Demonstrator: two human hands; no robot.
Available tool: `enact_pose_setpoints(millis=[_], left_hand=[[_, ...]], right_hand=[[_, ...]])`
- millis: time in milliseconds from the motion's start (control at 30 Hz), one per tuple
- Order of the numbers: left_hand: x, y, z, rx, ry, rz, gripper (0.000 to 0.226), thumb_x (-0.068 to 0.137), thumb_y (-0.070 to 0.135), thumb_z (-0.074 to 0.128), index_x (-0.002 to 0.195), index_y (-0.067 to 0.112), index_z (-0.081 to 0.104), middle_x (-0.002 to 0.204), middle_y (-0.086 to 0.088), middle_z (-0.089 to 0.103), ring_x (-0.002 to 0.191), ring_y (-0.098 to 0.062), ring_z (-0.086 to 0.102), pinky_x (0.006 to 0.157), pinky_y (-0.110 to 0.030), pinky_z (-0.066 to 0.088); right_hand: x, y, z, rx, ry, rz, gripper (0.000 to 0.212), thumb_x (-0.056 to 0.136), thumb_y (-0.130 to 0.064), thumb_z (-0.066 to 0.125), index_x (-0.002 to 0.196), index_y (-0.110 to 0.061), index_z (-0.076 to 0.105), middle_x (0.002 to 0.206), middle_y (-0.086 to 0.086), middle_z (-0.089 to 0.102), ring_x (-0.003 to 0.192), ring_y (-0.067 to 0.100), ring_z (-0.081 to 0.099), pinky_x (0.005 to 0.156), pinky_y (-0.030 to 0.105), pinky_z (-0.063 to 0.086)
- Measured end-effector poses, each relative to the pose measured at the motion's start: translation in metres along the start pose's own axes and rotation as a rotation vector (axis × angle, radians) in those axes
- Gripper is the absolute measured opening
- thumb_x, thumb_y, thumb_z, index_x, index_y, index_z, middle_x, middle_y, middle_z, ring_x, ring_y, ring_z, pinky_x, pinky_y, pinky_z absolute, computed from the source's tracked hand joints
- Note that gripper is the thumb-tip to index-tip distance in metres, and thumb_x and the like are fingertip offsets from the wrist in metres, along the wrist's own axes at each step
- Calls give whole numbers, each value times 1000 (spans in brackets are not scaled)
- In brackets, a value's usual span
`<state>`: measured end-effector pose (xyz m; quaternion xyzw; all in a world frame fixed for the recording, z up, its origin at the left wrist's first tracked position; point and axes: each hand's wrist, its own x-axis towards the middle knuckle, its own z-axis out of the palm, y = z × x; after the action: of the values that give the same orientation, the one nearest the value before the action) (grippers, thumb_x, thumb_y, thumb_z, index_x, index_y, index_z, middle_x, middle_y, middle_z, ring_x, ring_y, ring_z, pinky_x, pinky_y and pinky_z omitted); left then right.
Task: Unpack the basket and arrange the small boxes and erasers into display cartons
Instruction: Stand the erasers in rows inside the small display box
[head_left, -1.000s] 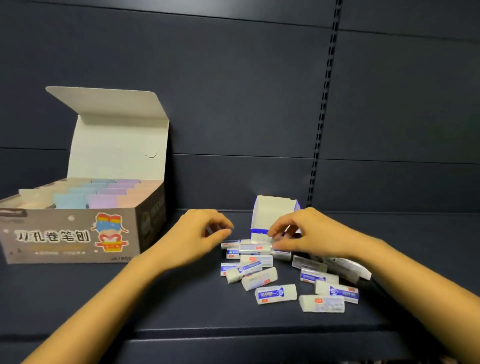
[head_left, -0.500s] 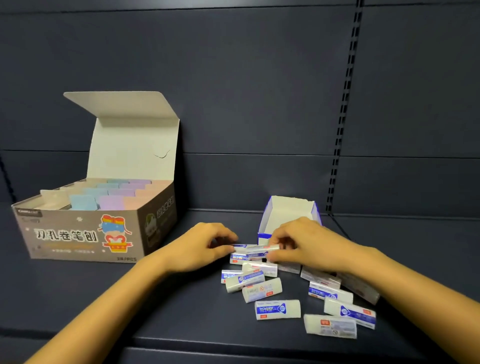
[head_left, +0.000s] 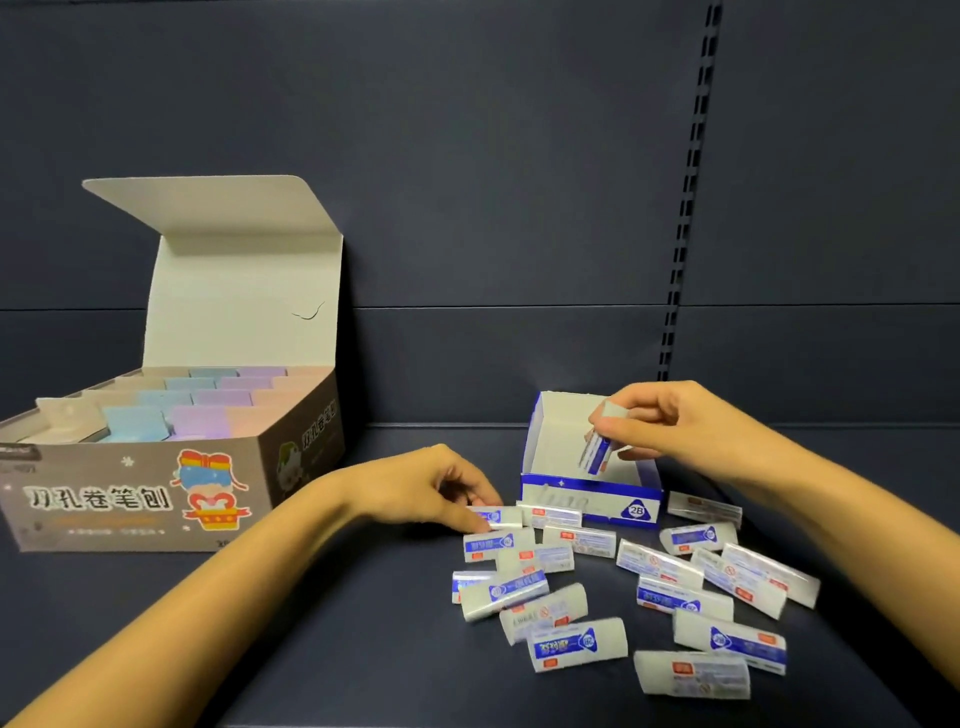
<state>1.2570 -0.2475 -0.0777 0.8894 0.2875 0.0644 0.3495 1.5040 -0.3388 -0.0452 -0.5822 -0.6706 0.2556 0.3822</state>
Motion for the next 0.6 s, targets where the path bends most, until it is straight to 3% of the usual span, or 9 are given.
enact_pose_setpoints(millis=[67, 167, 267, 333, 467, 600], left_hand=[[0, -1, 2, 27, -33, 20, 23, 85, 9, 66, 108, 8, 66, 84, 11, 66, 76, -10, 54, 73, -22, 47], [-1, -2, 3, 46, -51, 39, 17, 86, 12, 64, 102, 16, 62, 88, 7, 63, 78, -9, 53, 73, -21, 46], [-4, -5, 3, 14, -35, 49, 14, 87, 15, 64, 98, 22, 59, 96, 2, 64, 81, -12, 54, 79, -34, 49], [-7, -6, 3, -30, -5, 64, 16, 85, 16, 66, 99, 21, 60, 95, 2, 64, 81, -16, 52, 80, -40, 47], [-11, -4, 1, -122, 58, 89, 27, 85, 16, 65, 112, 19, 61, 100, -9, 64, 84, -16, 52, 80, -31, 45], [-13, 1, 0, -208, 100, 118, 34, 89, 9, 59, 119, 26, 57, 107, -5, 62, 91, -8, 54, 81, -21, 46]], right_hand=[[2, 4, 1, -30, -14, 18, 20, 87, -31, 56, 99, -16, 63, 90, -6, 74, 89, 3, 69, 76, 18, 57], [8, 8, 3, -123, -15, 45, 31, 91, -39, 47, 108, -15, 57, 97, -5, 69, 94, 9, 67, 86, 29, 56], [12, 11, 7, -247, -27, 64, 36, 93, -41, 43, 111, -12, 53, 102, 2, 66, 98, 17, 66, 90, 40, 54], [12, 15, 9, -287, -52, 90, 37, 94, -41, 43, 111, -10, 52, 104, 3, 66, 97, 17, 66, 87, 40, 55], [10, 15, 10, -294, -92, 107, 46, 92, -44, 43, 116, -6, 52, 107, -1, 64, 97, 14, 64, 86, 36, 54], [1, 13, 11, -282, -141, 98, 76, 71, -68, 38, 115, -7, 52, 107, 5, 65, 99, 21, 65, 88, 45, 53]])
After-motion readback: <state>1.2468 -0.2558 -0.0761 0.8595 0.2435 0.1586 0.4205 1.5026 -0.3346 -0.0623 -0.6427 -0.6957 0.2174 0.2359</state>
